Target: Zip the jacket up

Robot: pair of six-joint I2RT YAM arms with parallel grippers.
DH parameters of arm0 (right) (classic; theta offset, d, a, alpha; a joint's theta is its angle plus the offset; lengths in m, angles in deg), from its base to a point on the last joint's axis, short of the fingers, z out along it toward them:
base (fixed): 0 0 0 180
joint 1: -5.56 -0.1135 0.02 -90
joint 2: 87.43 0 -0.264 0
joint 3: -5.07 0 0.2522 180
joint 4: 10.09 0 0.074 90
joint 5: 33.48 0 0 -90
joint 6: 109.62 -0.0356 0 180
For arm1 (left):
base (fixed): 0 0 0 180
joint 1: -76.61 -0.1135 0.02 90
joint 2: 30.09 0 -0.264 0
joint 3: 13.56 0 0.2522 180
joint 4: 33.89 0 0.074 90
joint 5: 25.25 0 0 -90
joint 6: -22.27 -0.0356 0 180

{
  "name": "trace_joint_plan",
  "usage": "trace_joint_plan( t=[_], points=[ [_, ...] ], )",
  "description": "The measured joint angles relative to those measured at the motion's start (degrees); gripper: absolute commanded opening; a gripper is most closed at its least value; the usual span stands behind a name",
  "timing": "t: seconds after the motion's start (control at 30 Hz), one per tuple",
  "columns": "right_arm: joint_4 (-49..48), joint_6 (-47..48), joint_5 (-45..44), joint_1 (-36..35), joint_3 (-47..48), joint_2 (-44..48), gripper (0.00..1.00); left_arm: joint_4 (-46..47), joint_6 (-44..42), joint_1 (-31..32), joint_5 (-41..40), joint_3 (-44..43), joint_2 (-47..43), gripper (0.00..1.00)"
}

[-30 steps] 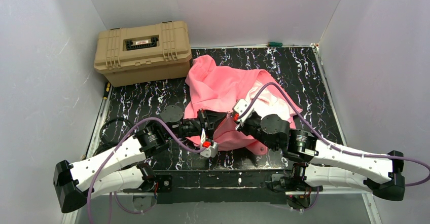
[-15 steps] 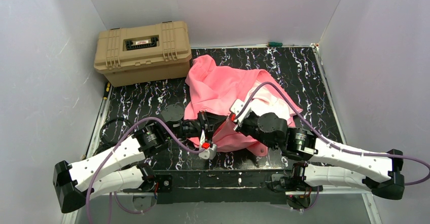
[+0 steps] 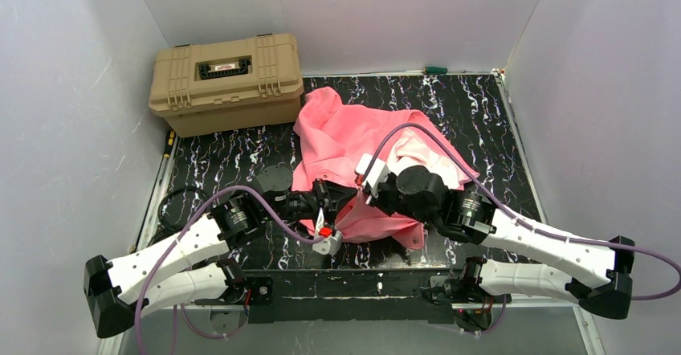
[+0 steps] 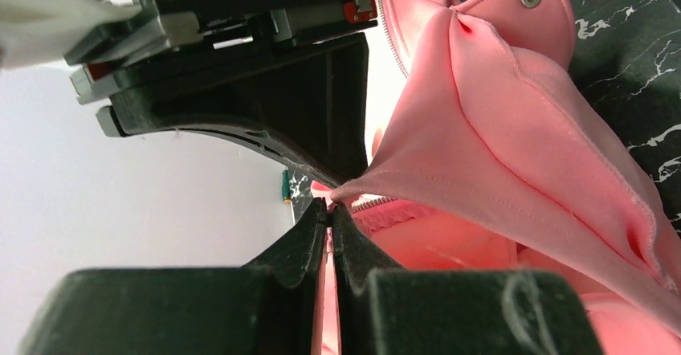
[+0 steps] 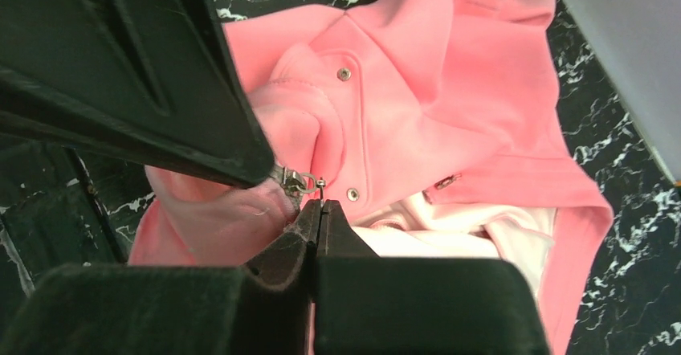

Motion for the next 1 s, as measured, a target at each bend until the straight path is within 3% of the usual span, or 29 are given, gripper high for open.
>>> trace_joint_plan(
  t=[0.23,0.53,0.77,1.0],
  points=[
    [3.9,-0.8,8.0,7.9,0.3,-1.6,0.01,-0.9,0.0,0.0,0.1,0.0,-0.7,0.0],
    [6.9,0.2,11.9,13.0,0.3,-5.3,0.01,-1.9,-0.3,0.4,0.4,0.0,-0.9,0.0],
    [4.4,0.7,6.0,22.6,0.0,-12.6,0.01,-5.6,-1.7,0.5,-1.3,-3.7,-1.1,0.0],
    [1.5,-2.9,-3.6,36.1,8.1,-25.4,0.01,-14.4,-7.5,0.5,-4.7,-8.1,-6.1,0.0]
  ],
)
